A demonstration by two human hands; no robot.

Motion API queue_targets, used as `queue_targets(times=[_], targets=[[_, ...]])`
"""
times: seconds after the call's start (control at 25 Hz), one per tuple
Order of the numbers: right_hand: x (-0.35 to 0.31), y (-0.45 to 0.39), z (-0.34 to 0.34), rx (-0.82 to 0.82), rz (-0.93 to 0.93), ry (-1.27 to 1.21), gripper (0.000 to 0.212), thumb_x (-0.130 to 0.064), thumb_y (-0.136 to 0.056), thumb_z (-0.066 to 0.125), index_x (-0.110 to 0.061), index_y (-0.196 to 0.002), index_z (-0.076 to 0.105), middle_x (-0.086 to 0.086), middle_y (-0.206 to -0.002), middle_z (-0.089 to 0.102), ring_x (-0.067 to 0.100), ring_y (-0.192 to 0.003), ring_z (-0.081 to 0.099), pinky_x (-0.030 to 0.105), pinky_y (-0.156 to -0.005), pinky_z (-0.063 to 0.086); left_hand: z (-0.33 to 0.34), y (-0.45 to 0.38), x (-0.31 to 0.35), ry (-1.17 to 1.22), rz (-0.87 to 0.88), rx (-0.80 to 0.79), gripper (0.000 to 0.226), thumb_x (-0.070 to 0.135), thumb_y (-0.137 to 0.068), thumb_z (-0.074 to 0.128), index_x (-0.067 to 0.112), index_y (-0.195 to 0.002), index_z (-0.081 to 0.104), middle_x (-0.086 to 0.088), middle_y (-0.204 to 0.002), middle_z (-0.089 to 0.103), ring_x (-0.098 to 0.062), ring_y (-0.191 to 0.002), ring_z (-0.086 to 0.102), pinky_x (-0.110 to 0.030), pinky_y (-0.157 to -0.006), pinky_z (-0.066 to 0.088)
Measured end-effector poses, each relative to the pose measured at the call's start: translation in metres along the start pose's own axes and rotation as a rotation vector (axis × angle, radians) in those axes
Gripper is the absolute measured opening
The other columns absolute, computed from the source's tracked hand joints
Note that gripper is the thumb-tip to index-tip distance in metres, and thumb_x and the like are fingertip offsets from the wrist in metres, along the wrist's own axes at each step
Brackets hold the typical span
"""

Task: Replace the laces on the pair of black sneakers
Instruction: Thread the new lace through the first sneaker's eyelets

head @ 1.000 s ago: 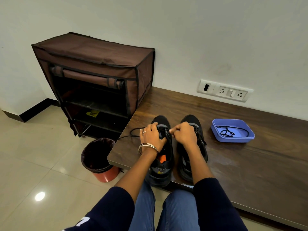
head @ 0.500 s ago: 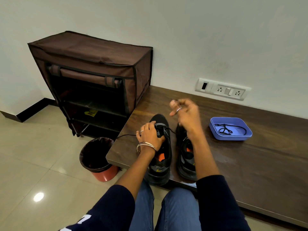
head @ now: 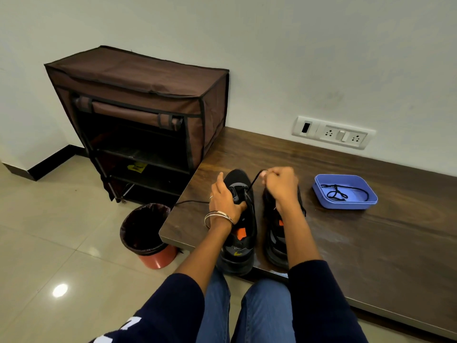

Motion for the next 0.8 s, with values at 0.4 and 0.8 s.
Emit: queue_targets(times=[0.4,0.8], targets=[[-0.031,0.010,-0.032,0.088,-0.036,0.193,0.022,-0.026,-0.095,0.060,-0.009,-0.105,0.070,0.016,-0.121,0.061,0.033,-0.112,0.056,0.032,-0.079,0.041,0.000,0.000,-0.002,-0.003,-0.031,-0.020,0.106,0.030,-0.071,0.082,0.013,-0.150,0.013,-0.014,-0.139,0.045,-0.031,-0.127,0.045,-0.042,-0.105,0.041],[-0.040,0.010,-0.031,-0.230,-0.099,0.236,0.052,-0.003,-0.092,0.041,-0.009,-0.143,0.034,0.017,-0.130,0.041,0.029,-0.119,0.040,0.039,-0.095,0.039,-0.025,0.021,0.002,-0.243,-0.086,-0.090,0.064,0.058,-0.074,0.065,0.026,-0.129,0.055,0.001,-0.131,0.045,-0.026,-0.126,0.039,-0.049,-0.101,0.031]])
Point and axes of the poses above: each hand's wrist, its own y-axis away from the middle knuckle, its own z-axis out of the palm, x = y × z, the point moved 3 cm from there along -y, towards the middle knuckle
